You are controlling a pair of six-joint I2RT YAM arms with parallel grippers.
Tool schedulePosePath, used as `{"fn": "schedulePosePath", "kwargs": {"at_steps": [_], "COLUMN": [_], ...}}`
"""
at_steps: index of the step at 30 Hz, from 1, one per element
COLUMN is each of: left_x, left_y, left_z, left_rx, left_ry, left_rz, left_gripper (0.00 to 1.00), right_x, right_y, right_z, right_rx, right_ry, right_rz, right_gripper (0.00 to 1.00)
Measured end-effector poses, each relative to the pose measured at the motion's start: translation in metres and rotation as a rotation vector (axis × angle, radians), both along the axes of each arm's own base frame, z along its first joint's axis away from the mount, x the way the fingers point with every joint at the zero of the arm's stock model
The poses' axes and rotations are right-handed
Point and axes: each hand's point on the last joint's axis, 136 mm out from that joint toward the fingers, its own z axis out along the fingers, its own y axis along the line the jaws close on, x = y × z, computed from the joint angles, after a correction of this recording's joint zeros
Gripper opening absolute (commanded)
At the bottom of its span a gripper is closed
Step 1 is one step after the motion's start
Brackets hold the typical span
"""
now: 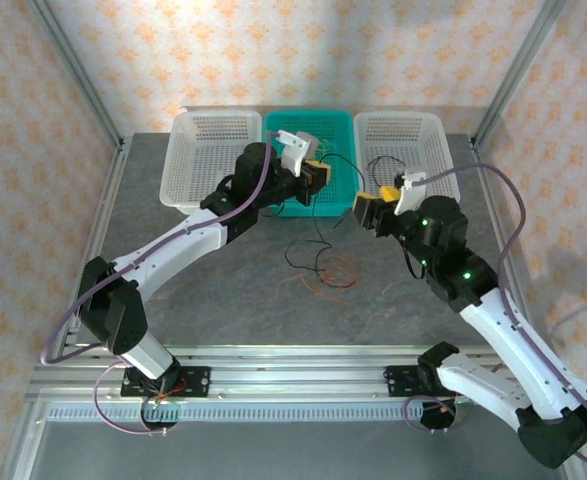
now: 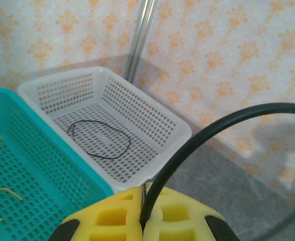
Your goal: Untangle the cables
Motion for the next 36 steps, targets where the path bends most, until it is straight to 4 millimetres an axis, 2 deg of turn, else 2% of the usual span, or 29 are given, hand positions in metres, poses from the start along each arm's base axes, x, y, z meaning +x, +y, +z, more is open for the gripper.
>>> {"fn": "schedulePosePath", "kwargs": {"at_steps": [3, 6, 10, 13, 16, 21, 27, 31, 33, 36], "left_x": [0.001, 0.001, -0.001, -0.003, -0.005, -0.009, -0.014, -0.014, -0.016, -0.019], "left_y": [0.005, 0.008, 0.011, 0.010, 0.009, 0.009, 0.005, 0.006, 0.007, 0.007], "left_z": [-0.003, -0.003, 0.006, 0.012, 0.011, 0.003, 0.000, -0.002, -0.003, -0.002], "left_rx": [0.064, 0.131, 0.199, 0.233, 0.263, 0.311, 0.334, 0.327, 0.313, 0.270], "left_ry": [-0.014, -0.031, -0.074, -0.105, -0.119, -0.118, -0.122, -0.114, -0.100, -0.075], "left_rz": [0.014, 0.013, 0.007, -0.003, -0.014, -0.023, -0.031, -0.025, -0.019, -0.006], "left_gripper": [0.00, 0.00, 0.00, 0.00, 0.00, 0.00, 0.00, 0.00, 0.09, 0.37], "right_x": [-0.001, 0.002, 0.012, 0.020, 0.027, 0.031, 0.032, 0.032, 0.031, 0.028], "right_y": [0.001, 0.007, 0.021, 0.033, 0.042, 0.049, 0.049, 0.047, 0.045, 0.039], "right_z": [0.017, 0.023, 0.015, 0.007, -0.001, -0.007, -0.007, -0.007, -0.006, -0.005], "right_rx": [-0.023, -0.066, -0.122, -0.148, -0.164, -0.182, -0.176, -0.162, -0.153, -0.132], "right_ry": [-0.024, -0.025, 0.009, 0.038, 0.061, 0.074, 0.080, 0.089, 0.090, 0.087], "right_rz": [0.015, 0.043, 0.098, 0.142, 0.171, 0.199, 0.199, 0.183, 0.170, 0.140], "right_gripper": [0.66, 0.66, 0.65, 0.61, 0.53, 0.33, 0.11, 0.00, 0.00, 0.00]}}
